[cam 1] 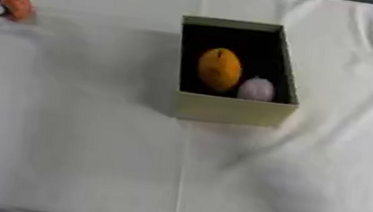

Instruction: Pick up objects on the table and place them in the box.

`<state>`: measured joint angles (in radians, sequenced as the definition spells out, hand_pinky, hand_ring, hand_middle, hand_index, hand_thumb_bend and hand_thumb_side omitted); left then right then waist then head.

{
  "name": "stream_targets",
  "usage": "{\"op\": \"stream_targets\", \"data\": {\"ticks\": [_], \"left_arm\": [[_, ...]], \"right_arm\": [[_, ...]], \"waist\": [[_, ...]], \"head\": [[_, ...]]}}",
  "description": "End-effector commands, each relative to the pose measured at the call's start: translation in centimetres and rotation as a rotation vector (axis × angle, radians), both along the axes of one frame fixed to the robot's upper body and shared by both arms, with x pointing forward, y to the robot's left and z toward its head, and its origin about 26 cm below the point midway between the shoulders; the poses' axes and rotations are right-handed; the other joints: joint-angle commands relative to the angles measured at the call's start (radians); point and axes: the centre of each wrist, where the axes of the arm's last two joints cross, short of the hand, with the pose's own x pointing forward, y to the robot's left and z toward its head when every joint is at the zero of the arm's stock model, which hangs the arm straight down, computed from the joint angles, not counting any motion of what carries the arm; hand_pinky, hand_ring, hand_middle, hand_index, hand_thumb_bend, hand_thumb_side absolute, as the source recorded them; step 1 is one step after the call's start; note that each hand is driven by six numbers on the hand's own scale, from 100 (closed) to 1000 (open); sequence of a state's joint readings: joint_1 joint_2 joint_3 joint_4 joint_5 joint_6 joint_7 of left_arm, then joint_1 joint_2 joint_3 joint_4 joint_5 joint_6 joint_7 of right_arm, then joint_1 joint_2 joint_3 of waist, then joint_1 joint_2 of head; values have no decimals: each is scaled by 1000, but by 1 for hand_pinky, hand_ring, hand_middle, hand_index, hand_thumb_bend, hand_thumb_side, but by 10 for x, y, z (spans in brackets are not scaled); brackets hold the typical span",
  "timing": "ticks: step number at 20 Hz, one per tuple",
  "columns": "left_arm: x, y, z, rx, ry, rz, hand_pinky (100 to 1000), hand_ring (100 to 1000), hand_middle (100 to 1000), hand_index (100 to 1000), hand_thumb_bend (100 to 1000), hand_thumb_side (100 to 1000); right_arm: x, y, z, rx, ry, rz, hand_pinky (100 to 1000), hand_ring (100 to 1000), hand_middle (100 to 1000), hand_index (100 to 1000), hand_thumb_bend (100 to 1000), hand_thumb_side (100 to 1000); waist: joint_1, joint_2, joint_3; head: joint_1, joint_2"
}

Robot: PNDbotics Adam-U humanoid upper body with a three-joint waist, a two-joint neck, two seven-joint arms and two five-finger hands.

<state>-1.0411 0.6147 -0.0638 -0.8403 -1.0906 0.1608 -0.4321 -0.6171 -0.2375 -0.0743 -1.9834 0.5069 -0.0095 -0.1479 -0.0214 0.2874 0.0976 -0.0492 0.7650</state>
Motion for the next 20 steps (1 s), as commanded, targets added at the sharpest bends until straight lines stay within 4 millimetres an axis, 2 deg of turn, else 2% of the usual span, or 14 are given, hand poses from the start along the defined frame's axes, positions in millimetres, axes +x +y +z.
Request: {"op": "stream_targets", "data": {"ticks": [1, 6, 9, 14, 16, 18, 20], "left_arm": [[0, 9, 14, 0, -53, 36, 635, 791, 841, 892, 538, 156], [3, 12, 11, -46, -95, 72, 588, 768, 828, 883, 384, 101], [5, 12, 9, -73, -90, 76, 561, 752, 811, 869, 375, 100], [6, 10, 8, -84, -104, 67, 546, 751, 840, 888, 390, 100], [6, 9, 8, -86, -120, 59, 524, 728, 801, 862, 346, 100], [7, 7, 7, -95, -133, 55, 416, 615, 687, 774, 286, 100], [8, 6, 8, -102, -145, 52, 337, 547, 621, 727, 238, 100]], "right_arm": [[-4, -3, 12, -10, -40, -3, 847, 817, 724, 806, 100, 755], [-5, -2, 15, -12, -45, 3, 847, 817, 723, 807, 100, 757], [-5, -1, 16, -12, -48, 7, 847, 816, 723, 807, 100, 758], [-5, 0, 19, -14, -53, 16, 848, 816, 722, 807, 100, 759], [-5, 0, 19, -14, -54, 18, 848, 816, 721, 807, 100, 760], [-5, 0, 20, -15, -51, 20, 848, 815, 721, 807, 100, 762], [-5, 0, 19, -16, -48, 20, 848, 815, 721, 807, 100, 762]], "waist": [[1, -13, -2], [-5, 3, -12], [-7, 12, -18], [-9, 25, -27], [-9, 30, -31], [-10, 33, -33], [-9, 34, -35]], "head": [[8, 5], [17, 5], [19, 5], [26, 5], [27, 5], [27, 5], [26, 5]]}}
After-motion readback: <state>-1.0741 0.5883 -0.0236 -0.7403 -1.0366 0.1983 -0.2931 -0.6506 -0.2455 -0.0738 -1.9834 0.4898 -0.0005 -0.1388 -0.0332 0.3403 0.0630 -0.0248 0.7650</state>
